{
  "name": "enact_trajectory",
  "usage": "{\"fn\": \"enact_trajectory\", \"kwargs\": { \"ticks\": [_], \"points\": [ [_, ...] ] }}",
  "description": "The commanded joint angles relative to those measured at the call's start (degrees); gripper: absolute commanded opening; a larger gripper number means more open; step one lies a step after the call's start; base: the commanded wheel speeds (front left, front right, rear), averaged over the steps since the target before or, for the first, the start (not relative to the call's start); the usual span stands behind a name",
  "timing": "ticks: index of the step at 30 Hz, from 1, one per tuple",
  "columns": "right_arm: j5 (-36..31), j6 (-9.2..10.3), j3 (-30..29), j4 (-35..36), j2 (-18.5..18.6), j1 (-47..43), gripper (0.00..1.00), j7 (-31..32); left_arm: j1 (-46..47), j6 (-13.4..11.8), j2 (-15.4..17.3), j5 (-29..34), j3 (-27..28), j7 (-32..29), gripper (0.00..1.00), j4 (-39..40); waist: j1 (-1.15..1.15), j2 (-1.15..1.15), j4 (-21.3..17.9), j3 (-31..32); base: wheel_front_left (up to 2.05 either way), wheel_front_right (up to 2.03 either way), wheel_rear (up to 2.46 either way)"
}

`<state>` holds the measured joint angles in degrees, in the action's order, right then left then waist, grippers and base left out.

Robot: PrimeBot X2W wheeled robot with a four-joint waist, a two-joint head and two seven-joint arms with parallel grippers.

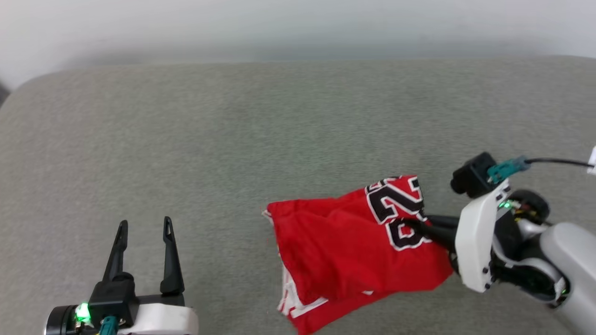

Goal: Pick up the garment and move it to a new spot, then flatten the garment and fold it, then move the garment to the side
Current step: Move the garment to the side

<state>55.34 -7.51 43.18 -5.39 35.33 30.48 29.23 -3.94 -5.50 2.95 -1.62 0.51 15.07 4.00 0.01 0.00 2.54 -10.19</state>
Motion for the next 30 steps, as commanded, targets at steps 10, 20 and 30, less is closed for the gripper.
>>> {"fn": "enact_trajectory", "kwargs": {
  "ticks": [10, 20, 30],
  "points": [
    [-4.07, 0.04, 0.82, 6.41, 11.00, 9.38, 0.00, 1.51, 0.76, 0.45, -0.05, 0.35, 2.12, 0.13, 1.00, 2.74, -0.01, 0.00, -12.21, -3.23, 0.00, 0.00, 0.00],
    [-10.38, 0.05, -4.44, -2.88, 18.40, 16.77, 0.00, -0.41, 6.54, 2.39, 2.33, 1.37, 2.69, 0.13, 1.00, 4.59, -0.01, 0.00, -15.71, -13.66, 0.00, 0.00, 0.00],
    [-18.74, 0.06, -10.82, -19.26, 17.38, 22.46, 0.00, -2.76, 10.58, 3.36, 4.09, 1.22, 3.56, 0.13, 1.00, 6.46, -0.01, 0.00, -15.98, -21.21, 0.00, 0.00, 0.00]
  ]
}}
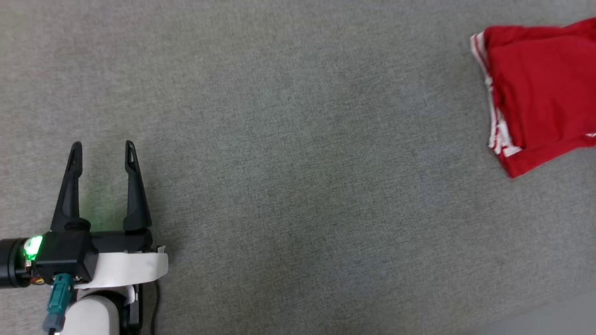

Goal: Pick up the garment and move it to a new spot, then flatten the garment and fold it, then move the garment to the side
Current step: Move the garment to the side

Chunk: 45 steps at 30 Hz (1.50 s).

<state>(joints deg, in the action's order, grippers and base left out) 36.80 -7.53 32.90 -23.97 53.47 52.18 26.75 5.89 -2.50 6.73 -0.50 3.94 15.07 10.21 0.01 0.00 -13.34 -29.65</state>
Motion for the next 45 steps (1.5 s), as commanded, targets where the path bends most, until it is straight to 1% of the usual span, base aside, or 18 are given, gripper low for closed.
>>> {"fn": "enact_trajectory", "kwargs": {
  "ticks": [1, 6, 9, 10, 11, 14, 19, 23, 25, 28, 30, 32, 34, 37, 40, 43, 45],
  "points": [
    [-1.05, 0.07, -1.43, -2.02, -1.25, 1.02, 0.00, -0.67, 1.08, 0.47, 0.46, 0.10, 0.15, 0.13, 1.00, 0.43, -0.01, 0.00, -0.07, -2.33, 0.00, 0.00, 0.00],
    [-6.86, 0.08, -4.81, -7.61, -2.71, 1.96, 0.00, -1.89, 2.43, 0.76, 0.92, 0.09, 0.38, 0.13, 1.00, 0.45, -0.01, 0.00, 0.21, -4.05, 0.00, 0.00, 0.00],
    [-9.05, 0.08, -7.35, -10.60, -4.81, 2.04, 0.00, -2.77, 2.66, 0.77, 0.98, 0.07, 0.53, 0.13, 1.00, -0.01, -0.01, 0.00, 0.40, -3.72, 0.00, 0.00, 0.00],
    [-9.93, 0.08, -8.29, -11.79, -5.68, 2.10, 0.98, -2.91, 2.53, 0.74, 0.90, 0.06, 0.46, 0.13, 1.00, -0.20, -0.01, 0.00, 0.43, -3.21, 0.00, 0.00, 0.00],
    [-11.05, 0.09, -9.25, -12.60, -6.30, 2.19, 1.00, -3.27, 2.25, 0.75, 0.77, 0.06, 0.38, 0.13, 1.00, -0.43, -0.01, 0.00, 0.54, -2.47, 0.00, 0.00, 0.00],
    [-17.00, 0.08, -11.48, -13.78, -6.80, 2.70, 1.00, -5.46, 1.31, 0.43, 0.26, -0.01, 0.17, 0.13, 1.00, -0.92, -0.01, 0.00, 1.26, 0.26, 0.00, 0.00, 0.00],
    [-27.23, 0.08, -19.18, -12.21, -9.33, 2.26, 1.00, -16.02, -0.75, 0.19, -1.00, -0.62, -0.40, 0.13, 1.00, -1.79, -0.01, 0.00, 3.04, 5.64, 0.00, 0.00, 0.00],
    [-33.07, 0.07, -25.26, -8.75, -13.93, 0.34, 1.00, -23.88, -2.76, -0.33, -1.71, -0.65, -0.58, 0.13, 1.00, -2.28, -0.01, 0.00, 4.40, 9.38, 0.00, 0.00, 0.00],
    [-35.19, 0.07, -28.42, -6.34, -17.02, -1.47, 1.00, -28.43, -3.76, -0.58, -2.10, -0.74, -0.84, 0.13, 1.00, -2.56, -0.01, 0.00, 5.11, 11.09, 0.00, 0.00, 0.00],
    [-38.27, 0.07, -31.39, -2.28, -22.09, -4.18, 1.00, -35.00, -5.34, -0.91, -2.55, -0.85, -1.14, 0.13, 1.00, -2.82, -0.01, 0.00, 6.20, 13.25, 0.00, 0.00, 0.00],
    [-39.20, 0.07, -32.98, -0.04, -25.65, -6.69, 1.00, -38.27, -6.20, -1.10, -2.77, -0.87, -1.39, 0.12, 1.00, -3.08, -0.01, 0.00, 7.06, 14.62, 0.00, 0.00, 0.00],
    [-39.80, 0.07, -33.77, 2.63, -29.22, -9.60, 1.00, -40.28, -6.91, -1.09, -2.91, -0.83, -1.83, 0.12, 1.00, -3.37, -0.01, 0.00, 8.09, 15.86, 0.00, 0.00, 0.00],
    [-39.50, 0.07, -33.70, 5.49, -32.74, -12.52, 1.00, -41.31, -7.44, -1.15, -3.01, -0.70, -2.08, 0.13, 1.00, -3.73, -0.01, 0.00, 9.00, 16.97, 0.00, 0.00, 0.00],
    [-38.65, 0.07, -33.45, 8.95, -36.92, -17.32, 1.00, -41.83, -7.97, -0.83, -3.15, -0.66, -2.61, 0.13, 1.00, -4.28, -0.01, 0.00, 10.42, 18.45, 0.00, 0.00, 0.00],
    [-37.16, 0.07, -32.10, 12.57, -39.97, -21.97, 1.00, -41.87, -8.44, -0.68, -3.21, -0.46, -3.12, 0.13, 1.00, -4.82, -0.01, 0.00, 11.81, 19.71, 0.00, 0.00, 0.00],
    [-35.67, 0.07, -30.81, 14.13, -42.13, -27.18, 1.00, -41.88, -8.91, -0.62, -3.32, -0.29, -3.63, 0.13, 1.00, -5.37, -0.01, 0.00, 12.96, 20.80, 0.00, 0.00, 0.00],
    [-34.18, 0.07, -30.94, 14.65, -43.80, -30.39, 1.00, -41.89, -9.19, -0.65, -3.37, -0.31, -3.82, 0.13, 1.00, -5.69, -0.01, 0.00, 13.52, 21.49, 0.00, 0.00, 0.00]
  ]
}}
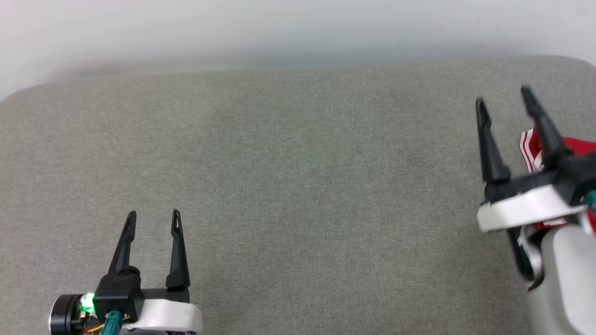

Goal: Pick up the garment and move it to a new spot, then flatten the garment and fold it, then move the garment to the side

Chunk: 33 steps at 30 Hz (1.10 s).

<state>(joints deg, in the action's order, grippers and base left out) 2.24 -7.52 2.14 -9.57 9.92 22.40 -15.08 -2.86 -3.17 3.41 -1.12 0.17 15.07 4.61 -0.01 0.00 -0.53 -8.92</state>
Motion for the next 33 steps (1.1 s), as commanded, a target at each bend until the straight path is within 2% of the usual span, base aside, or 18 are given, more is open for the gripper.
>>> {"fn": "enact_trajectory", "kwargs": {
  "ticks": [1, 8, 15, 28, 29, 33],
  "points": [
    [0.91, 0.06, -0.31, 0.25, -1.13, -2.50, 1.00, -0.07, -0.65, -0.08, -0.07, 0.20, -0.11, 0.13, 1.00, -0.24, 0.01, 0.00, 0.89, 1.13, 0.00, 0.00, 0.00],
    [1.92, 0.06, -1.78, 2.51, -4.90, -13.68, 1.00, -0.08, -2.87, -0.52, -0.24, -0.31, -0.39, 0.13, 1.00, -0.92, 0.01, 0.00, 1.28, 3.73, 0.00, 0.00, 0.00],
    [2.21, 0.06, -3.54, 5.77, -6.57, -22.19, 1.00, -0.09, -5.17, -0.41, -0.37, -0.99, -0.31, 0.13, 1.00, -1.34, 0.01, 0.00, 1.10, 5.97, 0.00, 0.00, 0.00],
    [2.91, 0.06, -3.75, 8.72, -7.14, -27.23, 1.00, -0.09, -7.25, 0.85, -0.45, -1.89, 0.49, 0.13, 1.00, -1.74, 0.01, 0.00, 1.27, 7.51, 0.00, 0.00, 0.00],
    [2.70, 0.01, -3.71, 8.49, -6.87, -26.57, 0.00, 0.00, -6.71, 0.67, -0.42, -1.80, 0.41, 0.00, 0.00, -1.69, 0.01, 0.00, 1.28, 7.52, 0.00, 0.00, 0.00],
    [2.99, 0.01, -3.49, 6.60, -6.88, -26.82, 0.00, 0.08, -7.09, 0.67, -0.52, -1.96, 0.25, -0.03, 0.00, -3.74, 0.01, 0.00, 1.28, 7.52, 0.00, 0.00, 0.00]
  ]
}}
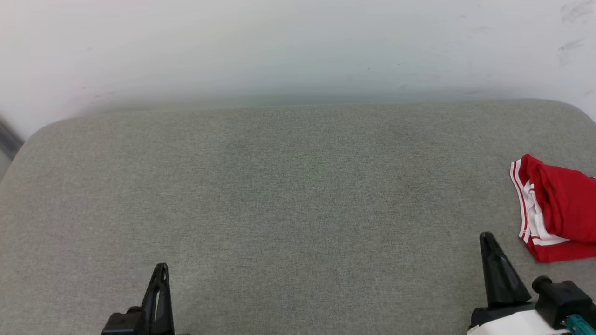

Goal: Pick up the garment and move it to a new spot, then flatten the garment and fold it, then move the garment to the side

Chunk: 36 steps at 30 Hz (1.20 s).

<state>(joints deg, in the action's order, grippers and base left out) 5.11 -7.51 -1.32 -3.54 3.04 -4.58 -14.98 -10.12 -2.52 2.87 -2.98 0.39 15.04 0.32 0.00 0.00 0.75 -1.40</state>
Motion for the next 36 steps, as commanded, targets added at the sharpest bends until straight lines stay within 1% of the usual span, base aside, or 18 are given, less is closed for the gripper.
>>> {"fn": "enact_trajectory", "kwargs": {
  "ticks": [1, 17, 36],
  "points": [
    [1.34, 0.00, 0.06, 0.60, 0.01, 0.16, 0.00, 0.13, 0.20, 0.13, 0.03, -1.34, -0.05, -0.13, 0.00, 0.60, 0.00, 0.00, 0.00, 0.01, 0.00, 0.00, 0.00],
    [20.70, 0.01, 0.16, -1.70, 1.00, 2.61, 0.00, 3.69, 3.76, 2.18, 1.10, -21.21, -0.01, -3.67, 0.00, -2.61, 0.00, 0.00, -0.10, 0.16, 0.00, 0.00, 0.00],
    [38.87, 0.01, -0.15, -3.88, 1.56, 4.80, 0.00, 7.42, 7.19, 4.29, 1.76, -39.92, 0.35, -7.31, 0.00, -5.76, 0.00, 0.00, -0.21, 0.35, 0.00, 0.00, 0.00]
  ]
}}
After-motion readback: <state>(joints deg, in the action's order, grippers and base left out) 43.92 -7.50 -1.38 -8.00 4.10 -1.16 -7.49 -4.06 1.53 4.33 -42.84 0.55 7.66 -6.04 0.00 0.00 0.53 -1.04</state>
